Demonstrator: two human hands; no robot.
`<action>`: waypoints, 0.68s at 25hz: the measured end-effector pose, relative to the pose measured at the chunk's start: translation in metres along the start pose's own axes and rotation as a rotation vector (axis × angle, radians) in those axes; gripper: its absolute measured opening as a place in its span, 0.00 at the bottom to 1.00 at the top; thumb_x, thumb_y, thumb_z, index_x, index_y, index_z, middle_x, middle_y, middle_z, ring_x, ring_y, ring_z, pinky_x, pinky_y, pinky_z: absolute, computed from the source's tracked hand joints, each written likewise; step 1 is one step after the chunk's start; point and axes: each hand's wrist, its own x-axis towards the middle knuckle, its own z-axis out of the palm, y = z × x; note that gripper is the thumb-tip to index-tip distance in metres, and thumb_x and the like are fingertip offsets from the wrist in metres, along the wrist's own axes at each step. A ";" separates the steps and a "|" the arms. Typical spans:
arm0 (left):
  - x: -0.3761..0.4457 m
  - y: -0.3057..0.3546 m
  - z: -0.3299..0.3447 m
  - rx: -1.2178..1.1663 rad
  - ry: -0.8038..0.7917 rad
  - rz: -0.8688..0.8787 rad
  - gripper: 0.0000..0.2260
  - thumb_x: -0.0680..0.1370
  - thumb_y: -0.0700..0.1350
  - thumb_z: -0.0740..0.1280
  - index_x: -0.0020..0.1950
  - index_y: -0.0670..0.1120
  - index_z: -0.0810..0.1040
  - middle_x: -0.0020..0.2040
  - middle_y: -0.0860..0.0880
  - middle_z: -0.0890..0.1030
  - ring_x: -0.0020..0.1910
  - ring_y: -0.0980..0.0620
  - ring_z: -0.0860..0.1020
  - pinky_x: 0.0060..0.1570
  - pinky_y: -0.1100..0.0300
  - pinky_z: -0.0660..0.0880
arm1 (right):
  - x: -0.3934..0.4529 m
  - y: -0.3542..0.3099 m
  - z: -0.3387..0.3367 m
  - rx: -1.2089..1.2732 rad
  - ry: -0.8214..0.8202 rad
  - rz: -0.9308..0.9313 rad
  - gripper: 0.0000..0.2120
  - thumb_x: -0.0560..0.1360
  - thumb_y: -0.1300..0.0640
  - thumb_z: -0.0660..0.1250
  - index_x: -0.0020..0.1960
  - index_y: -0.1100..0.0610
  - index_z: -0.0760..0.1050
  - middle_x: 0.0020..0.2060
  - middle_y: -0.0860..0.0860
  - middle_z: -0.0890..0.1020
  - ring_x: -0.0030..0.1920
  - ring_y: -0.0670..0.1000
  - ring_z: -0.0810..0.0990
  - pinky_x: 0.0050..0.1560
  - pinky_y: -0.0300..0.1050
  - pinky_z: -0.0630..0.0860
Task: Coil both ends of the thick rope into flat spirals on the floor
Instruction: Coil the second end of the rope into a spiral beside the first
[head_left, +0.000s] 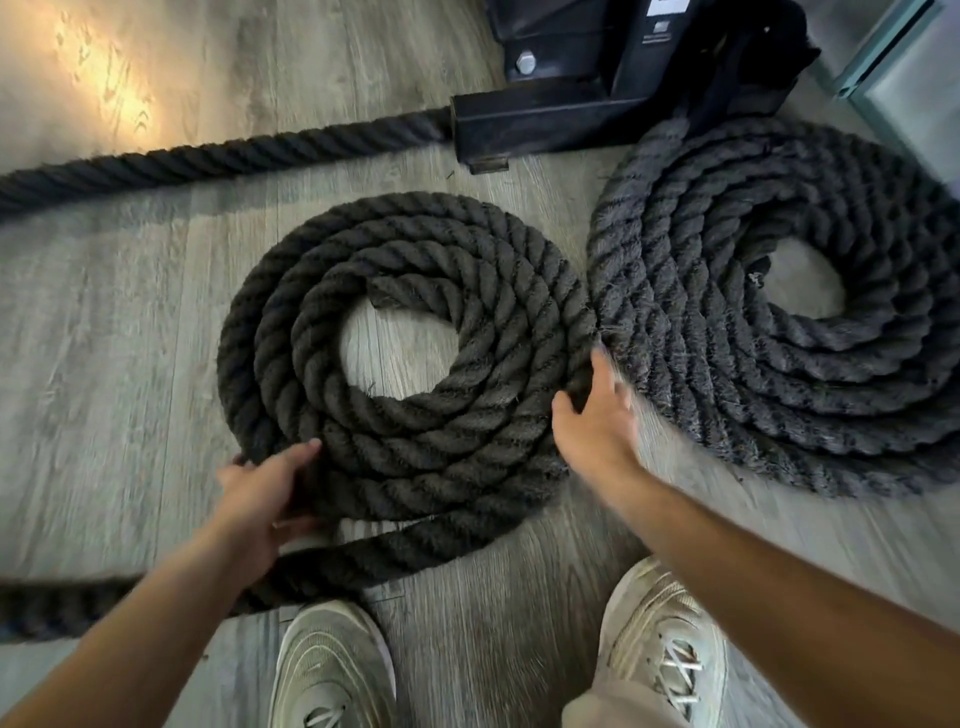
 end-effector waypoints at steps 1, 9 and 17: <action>0.009 0.015 -0.005 0.042 0.056 0.064 0.38 0.74 0.49 0.77 0.78 0.51 0.60 0.62 0.46 0.79 0.49 0.48 0.81 0.34 0.51 0.79 | -0.021 0.011 0.009 0.031 0.003 0.003 0.38 0.80 0.48 0.63 0.81 0.38 0.42 0.78 0.55 0.58 0.53 0.55 0.80 0.32 0.44 0.79; 0.068 0.070 -0.012 0.256 0.080 0.263 0.28 0.82 0.43 0.66 0.79 0.55 0.59 0.69 0.46 0.76 0.52 0.48 0.79 0.39 0.52 0.76 | -0.088 0.031 0.055 0.115 -0.189 0.174 0.49 0.80 0.42 0.63 0.76 0.43 0.23 0.52 0.57 0.84 0.44 0.53 0.84 0.44 0.46 0.79; 0.004 0.003 -0.002 0.075 0.073 0.159 0.26 0.80 0.42 0.70 0.74 0.54 0.62 0.63 0.49 0.78 0.54 0.44 0.81 0.33 0.49 0.82 | 0.012 0.011 -0.004 0.221 -0.015 0.061 0.30 0.80 0.53 0.66 0.79 0.43 0.59 0.72 0.50 0.74 0.67 0.56 0.76 0.68 0.54 0.73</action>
